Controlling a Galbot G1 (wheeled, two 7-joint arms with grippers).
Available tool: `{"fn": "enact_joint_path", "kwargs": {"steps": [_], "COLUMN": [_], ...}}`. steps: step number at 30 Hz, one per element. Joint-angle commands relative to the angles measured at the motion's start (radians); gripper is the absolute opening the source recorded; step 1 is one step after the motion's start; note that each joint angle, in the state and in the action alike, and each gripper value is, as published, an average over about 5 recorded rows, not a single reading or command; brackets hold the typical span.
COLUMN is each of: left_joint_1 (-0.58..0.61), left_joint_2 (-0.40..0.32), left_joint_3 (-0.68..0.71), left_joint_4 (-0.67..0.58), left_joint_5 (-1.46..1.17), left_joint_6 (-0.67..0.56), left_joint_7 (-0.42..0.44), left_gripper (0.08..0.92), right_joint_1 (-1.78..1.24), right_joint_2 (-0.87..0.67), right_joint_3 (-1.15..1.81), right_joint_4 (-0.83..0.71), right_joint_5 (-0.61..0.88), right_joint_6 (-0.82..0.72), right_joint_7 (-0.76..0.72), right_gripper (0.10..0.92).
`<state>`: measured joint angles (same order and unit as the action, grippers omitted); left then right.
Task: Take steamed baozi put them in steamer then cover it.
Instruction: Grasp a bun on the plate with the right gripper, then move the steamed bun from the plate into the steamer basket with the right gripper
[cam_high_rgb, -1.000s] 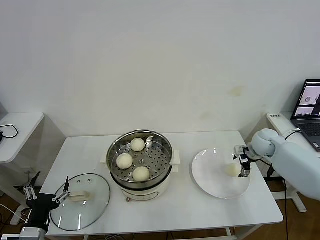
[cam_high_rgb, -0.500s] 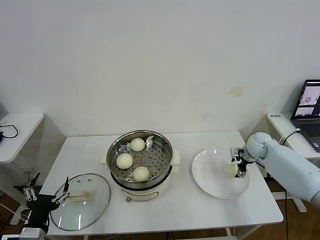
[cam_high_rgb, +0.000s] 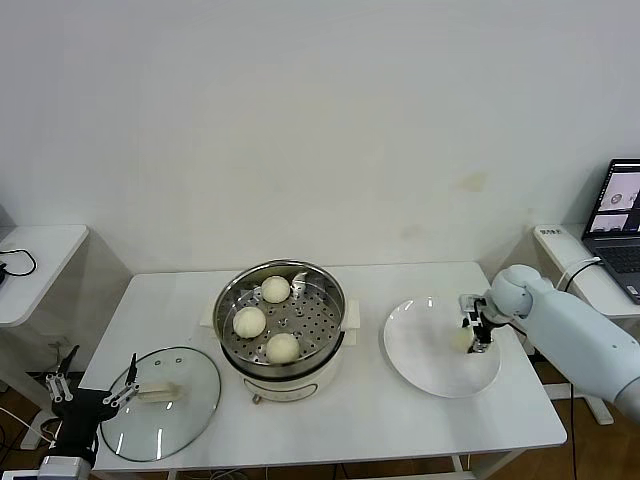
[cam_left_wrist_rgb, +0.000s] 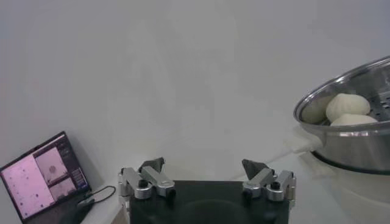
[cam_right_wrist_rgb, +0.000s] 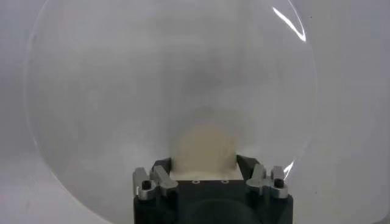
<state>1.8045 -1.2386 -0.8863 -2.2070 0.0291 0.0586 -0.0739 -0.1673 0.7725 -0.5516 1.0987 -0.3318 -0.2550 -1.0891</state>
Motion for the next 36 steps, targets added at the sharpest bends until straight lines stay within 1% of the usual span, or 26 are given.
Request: {"fn": "enact_joint_path", "kwargs": {"steps": [1,9,15,19,24,28,33,36], "left_joint_1": [0.001,-0.003,-0.008,-0.014,-0.027,-0.041,-0.061,-0.07], "left_joint_2": [-0.001,-0.001,0.004,0.007,0.021,0.048,0.074,0.087], "left_joint_3": [0.0,0.003,0.004,0.007,0.013,0.017,0.022,0.024], "left_joint_4": [-0.003,-0.011,-0.015,-0.007,0.02,0.054,0.099,0.126], "left_joint_5": [0.0,0.001,-0.001,-0.01,-0.071,-0.208,-0.416,-0.491], "left_joint_6": [-0.001,0.001,0.005,0.009,0.025,0.039,0.047,0.048], "left_joint_7": [0.0,0.001,0.002,0.003,0.004,-0.001,-0.043,-0.052], "left_gripper": [0.823,0.823,0.823,0.823,0.823,0.823,0.823,0.823], "right_joint_1": [0.037,0.219,0.441,0.588,0.747,0.792,0.818,0.817], "right_joint_2": [-0.032,-0.107,-0.097,-0.04,0.067,0.15,0.266,0.332], "right_joint_3": [-0.025,-0.166,-0.302,-0.41,-0.514,-0.546,-0.582,-0.589], "right_joint_4": [0.047,0.168,0.232,0.268,0.309,0.323,0.322,0.311], "right_joint_5": [0.028,0.15,0.296,0.39,0.531,0.621,0.713,0.758], "right_joint_6": [-0.008,-0.052,-0.099,-0.136,-0.203,-0.256,-0.308,-0.335], "right_joint_7": [-0.028,-0.043,-0.04,-0.024,0.013,0.05,0.097,0.125], "right_gripper": [0.612,0.594,0.6,0.602,0.602,0.607,0.611,0.611]}}
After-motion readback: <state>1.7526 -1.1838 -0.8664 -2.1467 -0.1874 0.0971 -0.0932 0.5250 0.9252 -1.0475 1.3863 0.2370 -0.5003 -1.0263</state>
